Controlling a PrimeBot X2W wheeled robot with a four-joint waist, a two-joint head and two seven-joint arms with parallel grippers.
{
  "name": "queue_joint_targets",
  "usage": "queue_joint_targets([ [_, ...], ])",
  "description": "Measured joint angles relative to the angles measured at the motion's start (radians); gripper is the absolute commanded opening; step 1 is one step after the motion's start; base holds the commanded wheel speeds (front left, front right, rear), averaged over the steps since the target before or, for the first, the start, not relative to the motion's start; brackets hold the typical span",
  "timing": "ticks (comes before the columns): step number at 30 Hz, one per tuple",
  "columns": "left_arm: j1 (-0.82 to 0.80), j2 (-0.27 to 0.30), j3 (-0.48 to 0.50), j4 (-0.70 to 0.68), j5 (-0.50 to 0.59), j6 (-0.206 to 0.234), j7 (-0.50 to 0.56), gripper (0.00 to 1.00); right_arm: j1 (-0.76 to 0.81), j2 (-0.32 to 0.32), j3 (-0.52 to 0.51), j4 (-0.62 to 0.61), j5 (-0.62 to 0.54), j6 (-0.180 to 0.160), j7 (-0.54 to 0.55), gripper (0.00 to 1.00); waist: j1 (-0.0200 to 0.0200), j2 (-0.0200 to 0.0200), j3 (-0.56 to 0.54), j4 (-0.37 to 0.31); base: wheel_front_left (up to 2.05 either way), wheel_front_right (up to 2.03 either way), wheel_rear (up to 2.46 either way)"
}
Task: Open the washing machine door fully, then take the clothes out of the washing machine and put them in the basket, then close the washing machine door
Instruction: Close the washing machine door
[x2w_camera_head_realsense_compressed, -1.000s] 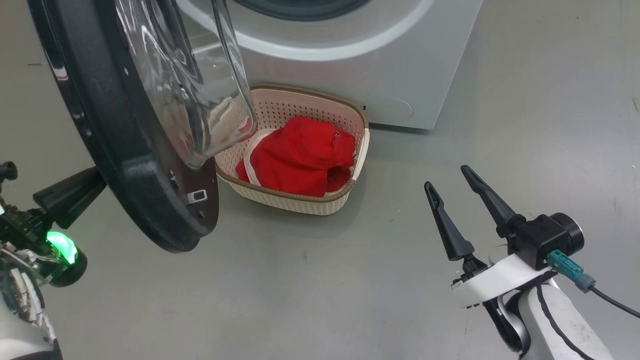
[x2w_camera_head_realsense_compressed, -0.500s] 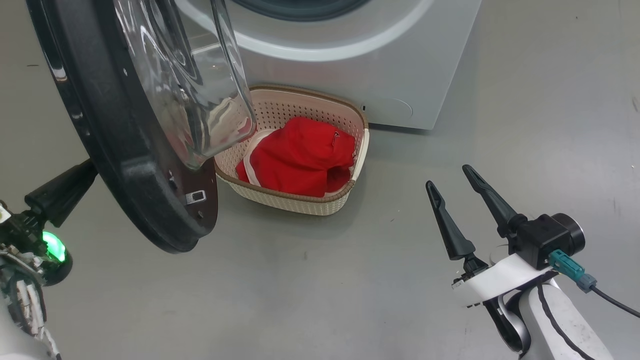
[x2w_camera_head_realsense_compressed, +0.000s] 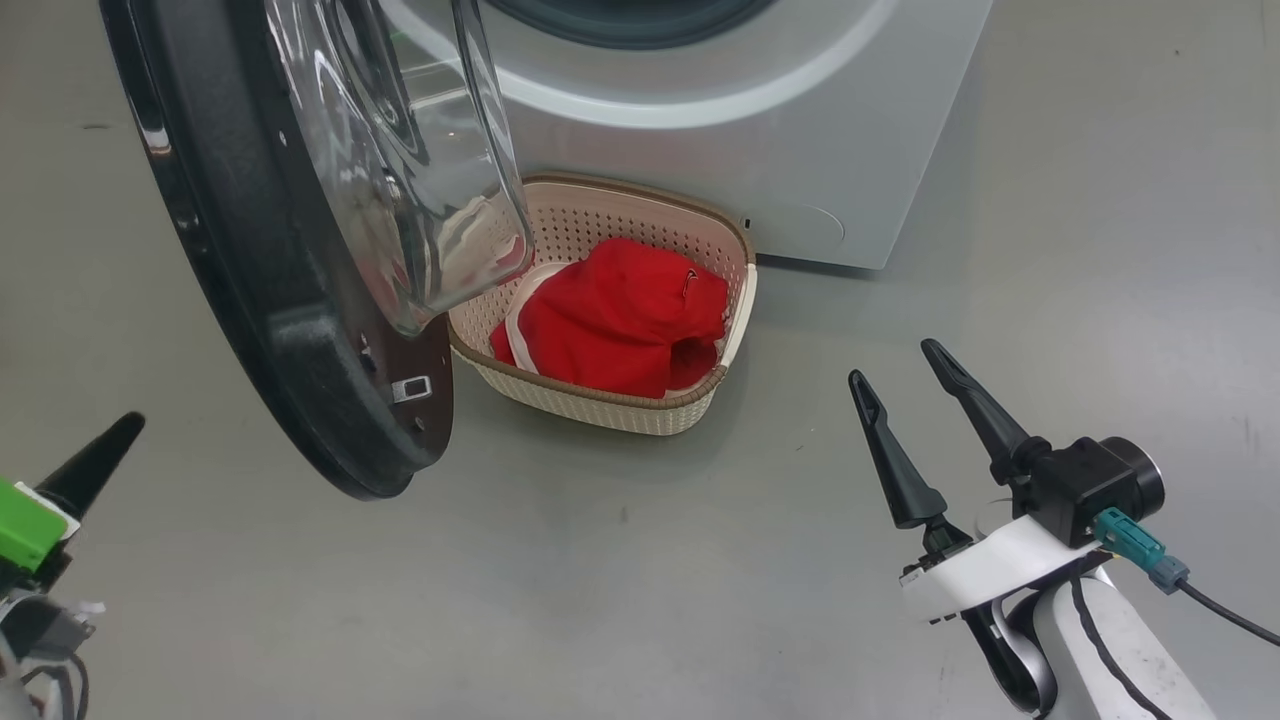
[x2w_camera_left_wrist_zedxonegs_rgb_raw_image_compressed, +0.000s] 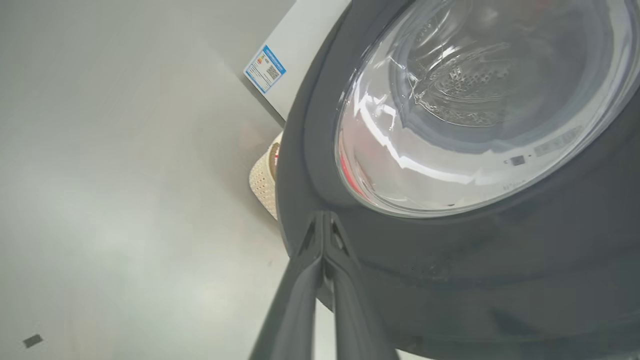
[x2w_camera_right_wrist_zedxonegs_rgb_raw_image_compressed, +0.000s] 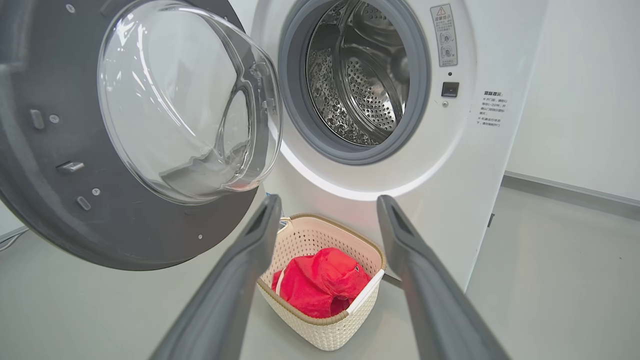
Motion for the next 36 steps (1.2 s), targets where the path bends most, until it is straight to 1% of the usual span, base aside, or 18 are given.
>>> queue_joint_targets([
  [3,0.033,0.017,-0.008,-0.035,0.076,0.000,-0.087,0.00,0.000,0.000,0.000,0.000,-0.001,0.000,-0.001,1.00,0.0000,0.0000,0.001,0.002,0.00,0.00,0.00],
  [6,0.052,0.018,-0.016,-0.075,0.112,0.000,-0.181,0.00,0.000,0.000,-0.001,0.000,-0.001,0.000,-0.004,1.00,0.0000,0.0000,0.002,0.003,0.00,0.00,0.00],
  [7,0.059,0.023,-0.035,-0.097,0.129,0.000,-0.211,0.00,0.000,0.000,0.000,0.000,-0.001,0.000,-0.004,1.00,0.0000,0.0000,0.002,0.004,0.00,0.00,0.00],
  [11,0.099,0.088,-0.156,-0.198,0.217,0.000,-0.326,0.00,0.001,0.000,0.002,0.002,-0.002,0.000,-0.005,1.00,0.0000,0.0000,0.001,0.004,0.00,0.00,0.00],
  [13,0.127,0.098,-0.197,-0.216,0.243,0.000,-0.385,0.00,0.002,0.000,0.003,0.004,-0.003,0.000,-0.005,1.00,0.0000,0.0000,0.000,0.004,0.00,0.00,0.00],
  [15,0.157,0.100,-0.233,-0.223,0.270,0.000,-0.444,0.00,0.003,0.000,0.002,0.005,-0.003,0.000,-0.005,1.00,0.0000,0.0000,-0.002,0.004,0.00,0.00,0.00],
  [16,0.182,0.100,-0.259,-0.224,0.284,0.000,-0.502,0.00,0.003,0.000,0.002,0.006,-0.003,0.000,-0.005,1.00,0.0000,0.0000,-0.004,0.004,0.00,0.00,0.00],
  [19,0.213,0.107,-0.302,-0.231,0.328,0.000,-0.592,0.00,0.003,0.001,0.003,0.007,-0.006,0.000,-0.005,1.00,0.0000,0.0000,-0.009,0.004,0.00,0.00,0.00],
  [24,0.256,0.129,-0.352,-0.246,0.391,0.000,-0.737,0.00,0.004,0.003,0.006,0.010,-0.008,0.000,-0.005,1.00,0.0000,0.0000,-0.017,0.002,0.00,0.00,0.00],
  [30,0.299,0.132,-0.378,-0.226,0.415,0.000,-0.870,0.00,0.005,0.004,0.007,0.013,-0.008,0.000,-0.005,1.00,0.0000,0.0000,-0.024,0.000,0.00,0.00,0.00],
  [36,0.318,0.132,-0.415,-0.199,0.427,0.000,-0.971,0.00,0.007,0.005,0.006,0.013,-0.008,0.000,-0.005,1.00,0.0000,0.0000,-0.025,-0.002,0.00,0.00,0.00],
])
